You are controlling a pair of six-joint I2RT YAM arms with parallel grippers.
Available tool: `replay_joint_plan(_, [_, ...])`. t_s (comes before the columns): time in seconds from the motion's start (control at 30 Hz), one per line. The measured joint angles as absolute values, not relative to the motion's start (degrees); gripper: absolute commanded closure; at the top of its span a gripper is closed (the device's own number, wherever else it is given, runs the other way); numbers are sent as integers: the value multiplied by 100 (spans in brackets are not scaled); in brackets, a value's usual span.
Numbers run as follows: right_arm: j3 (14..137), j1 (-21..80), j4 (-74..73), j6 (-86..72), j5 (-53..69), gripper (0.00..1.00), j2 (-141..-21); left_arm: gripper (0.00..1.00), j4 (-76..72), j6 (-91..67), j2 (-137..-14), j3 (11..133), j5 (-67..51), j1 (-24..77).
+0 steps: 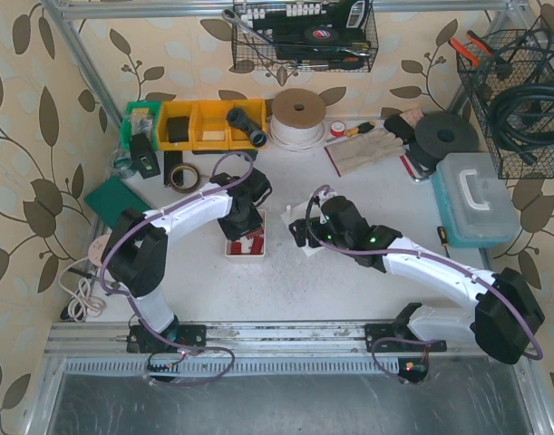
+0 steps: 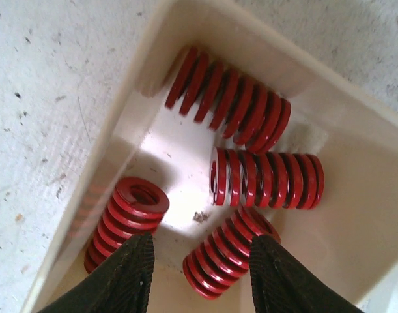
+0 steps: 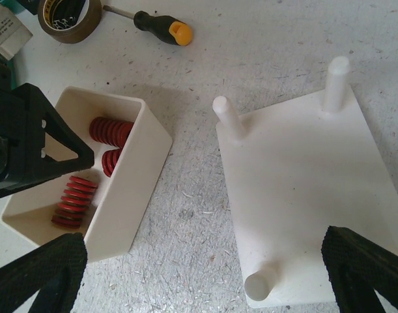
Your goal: Install the large spring
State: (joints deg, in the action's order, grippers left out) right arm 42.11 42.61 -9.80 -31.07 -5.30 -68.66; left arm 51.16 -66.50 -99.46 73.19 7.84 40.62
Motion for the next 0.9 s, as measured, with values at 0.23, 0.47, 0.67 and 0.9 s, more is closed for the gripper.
replay_joint_plan(0.23, [4211, 4261, -980, -3107, -530, 3, -6877, 49, 4991, -6652, -9948, 7275, 211, 4106])
replay_joint_plan(0.47, [4211, 4261, -982, -3105, -530, 3, -6877, 49, 5006, -6023, -10191, 7288, -67, 4289])
replay_joint_plan(0.67, [4211, 4261, -982, -3105, -530, 3, -6877, 49, 5330, -5408, -10243, 7288, -78, 4324])
replay_joint_plan(0.9, [4235, 4261, -985, -3105, -530, 3, -6949, 45, 5131, -4764, -10363, 7284, -272, 4324])
